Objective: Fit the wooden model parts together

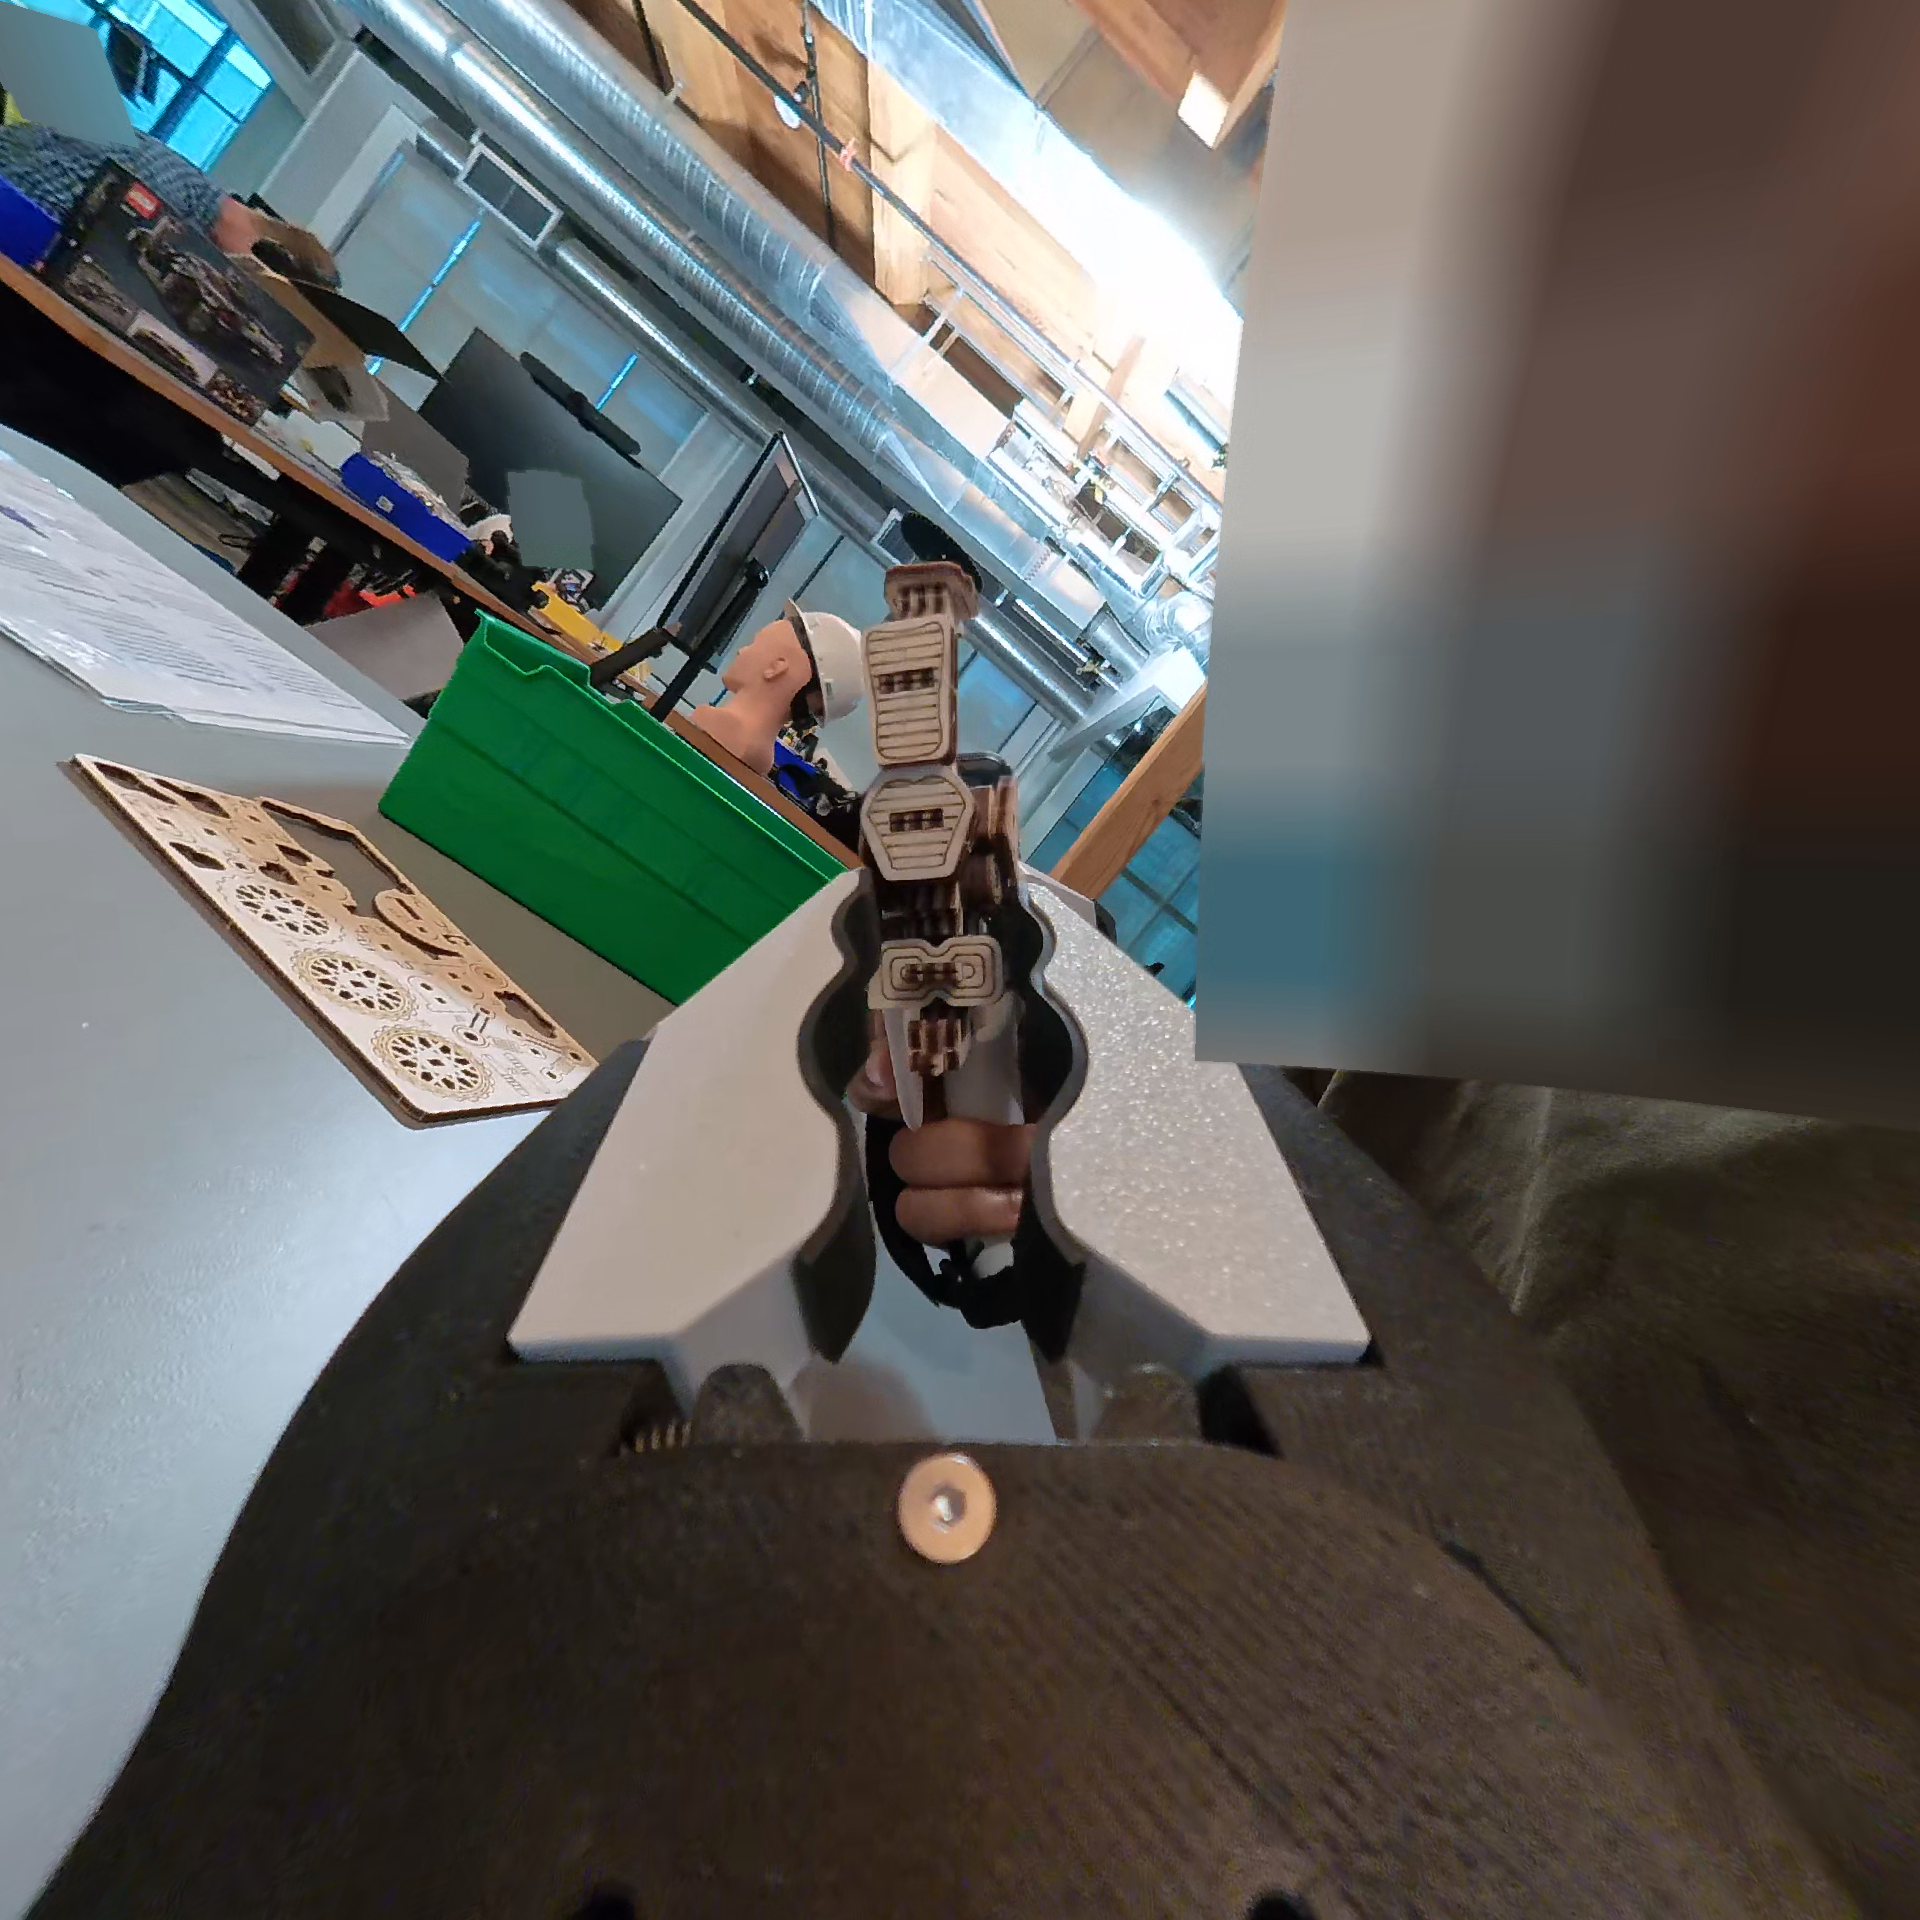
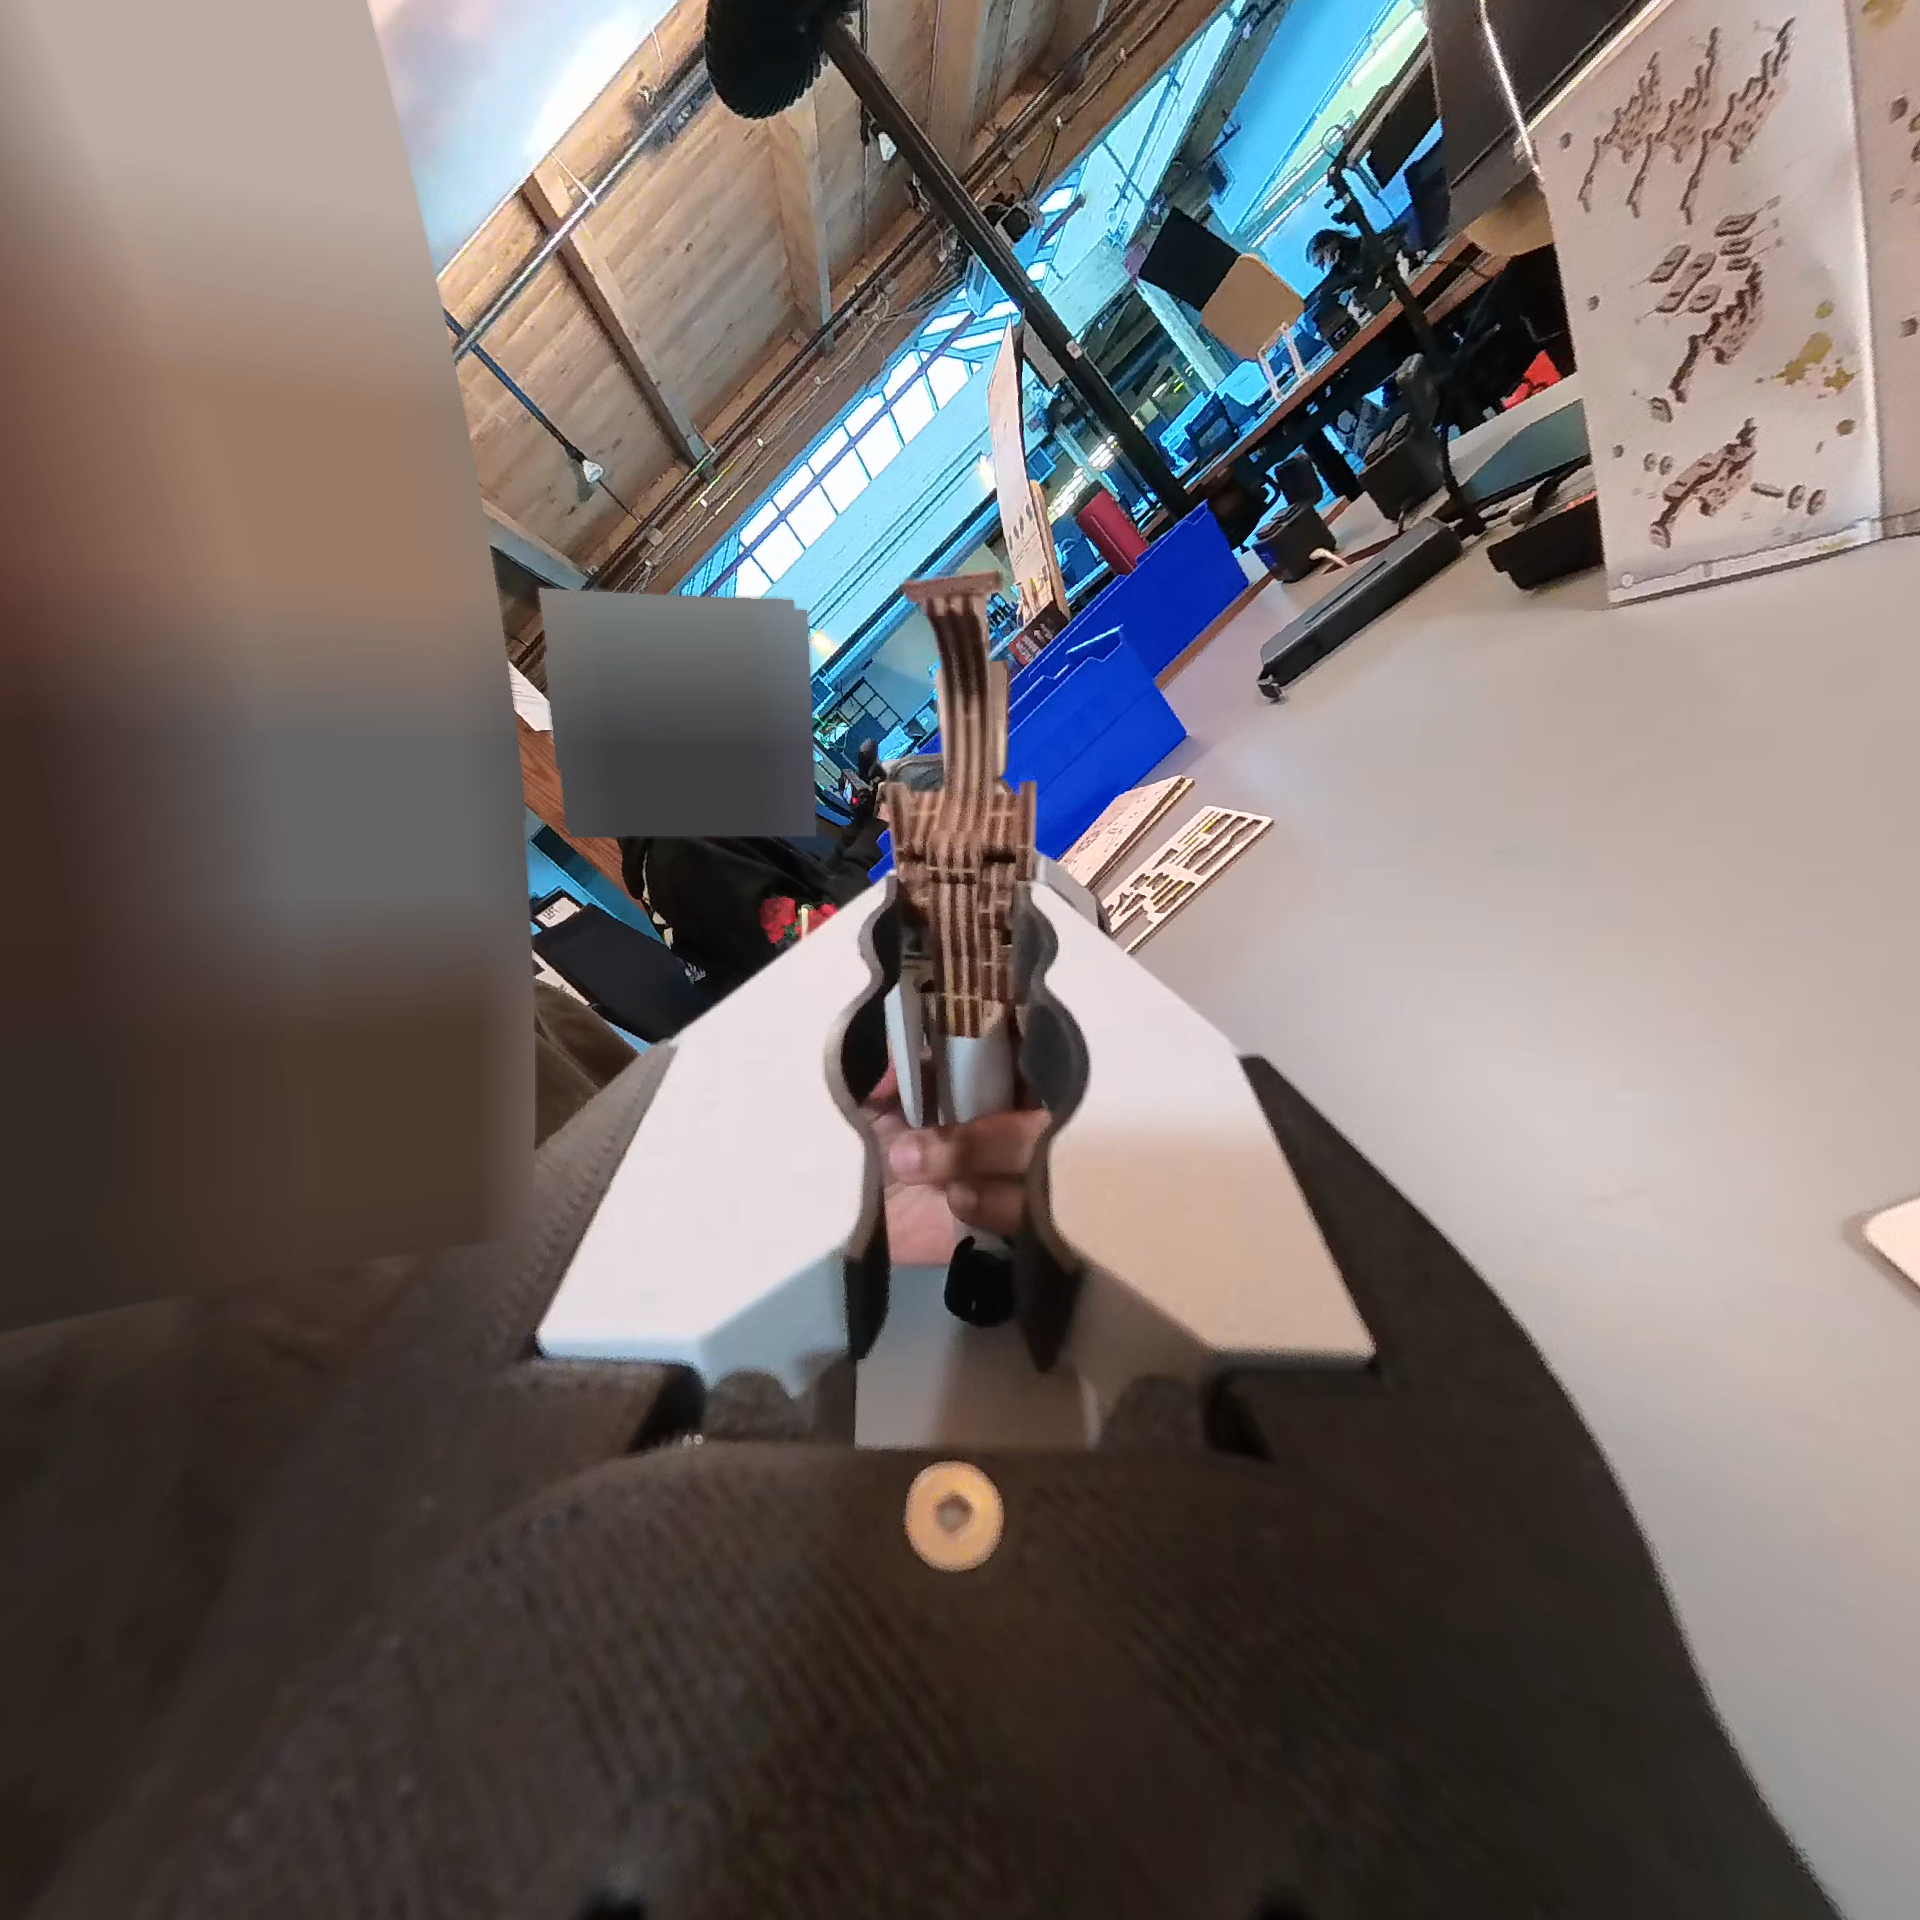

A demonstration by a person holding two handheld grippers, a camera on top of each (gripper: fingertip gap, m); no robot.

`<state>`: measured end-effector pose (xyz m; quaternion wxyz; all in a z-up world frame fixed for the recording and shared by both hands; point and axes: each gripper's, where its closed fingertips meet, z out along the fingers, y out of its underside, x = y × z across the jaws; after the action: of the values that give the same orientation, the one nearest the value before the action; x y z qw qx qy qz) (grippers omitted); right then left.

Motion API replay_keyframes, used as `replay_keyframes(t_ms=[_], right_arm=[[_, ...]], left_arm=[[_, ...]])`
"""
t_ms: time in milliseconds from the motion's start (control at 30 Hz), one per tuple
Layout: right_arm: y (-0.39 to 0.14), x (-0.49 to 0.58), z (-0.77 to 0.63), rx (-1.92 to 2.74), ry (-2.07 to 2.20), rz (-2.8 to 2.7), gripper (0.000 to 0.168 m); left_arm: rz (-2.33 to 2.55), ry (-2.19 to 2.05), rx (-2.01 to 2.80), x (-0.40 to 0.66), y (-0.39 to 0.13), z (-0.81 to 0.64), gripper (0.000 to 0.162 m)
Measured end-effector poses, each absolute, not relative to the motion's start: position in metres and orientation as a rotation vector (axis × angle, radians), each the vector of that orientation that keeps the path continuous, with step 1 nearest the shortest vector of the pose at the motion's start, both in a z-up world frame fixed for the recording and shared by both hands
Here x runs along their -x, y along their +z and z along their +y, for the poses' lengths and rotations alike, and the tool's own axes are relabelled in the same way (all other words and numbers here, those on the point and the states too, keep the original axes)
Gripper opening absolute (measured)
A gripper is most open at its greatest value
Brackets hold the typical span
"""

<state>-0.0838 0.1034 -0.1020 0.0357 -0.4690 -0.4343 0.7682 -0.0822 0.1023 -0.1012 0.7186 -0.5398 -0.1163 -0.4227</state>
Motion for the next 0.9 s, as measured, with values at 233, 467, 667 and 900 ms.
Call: replay_keyframes(t_ms=[233, 467, 667, 900], right_arm=[[-0.106, 0.084, 0.104, 1.442, 2.282, -1.406, 0.019], [-0.109, 0.085, 0.105, 1.436, 2.190, -1.465, 0.019], [-0.111, 0.086, 0.107, 1.413, 2.144, -1.459, 0.021], [-0.110, 0.082, 0.108, 1.406, 2.168, -1.469, 0.021]], left_arm=[[-0.282, -0.953, 1.194, 0.082, -0.106, 0.104, 0.022], [-0.303, -0.956, 1.199, 0.082, -0.109, 0.105, 0.023], [-0.279, -0.904, 1.245, 0.082, -0.112, 0.106, 0.022], [-0.237, -0.853, 1.280, 0.078, -0.112, 0.106, 0.022]])
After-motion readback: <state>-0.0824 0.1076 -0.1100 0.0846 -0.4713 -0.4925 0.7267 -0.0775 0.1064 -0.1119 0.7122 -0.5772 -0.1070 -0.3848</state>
